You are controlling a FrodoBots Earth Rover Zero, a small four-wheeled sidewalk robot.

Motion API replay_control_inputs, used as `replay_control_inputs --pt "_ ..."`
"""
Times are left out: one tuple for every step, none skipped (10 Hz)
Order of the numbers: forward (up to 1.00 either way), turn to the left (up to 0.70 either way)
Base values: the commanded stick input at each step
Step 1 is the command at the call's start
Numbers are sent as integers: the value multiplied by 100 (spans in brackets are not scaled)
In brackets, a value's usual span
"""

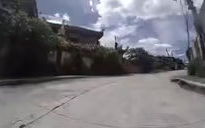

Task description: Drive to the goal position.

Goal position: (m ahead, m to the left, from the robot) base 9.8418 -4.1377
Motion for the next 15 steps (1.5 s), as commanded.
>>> replay_control_inputs --pt "70 0" --pt "70 0" --pt "70 0" --pt "70 -2" --pt "70 -6" --pt "70 -22" --pt "70 -35" --pt "70 -35" --pt "70 -35" --pt "70 -35" --pt "70 -35" --pt "70 -35" --pt "70 -35" --pt "70 -35" --pt "70 -35"
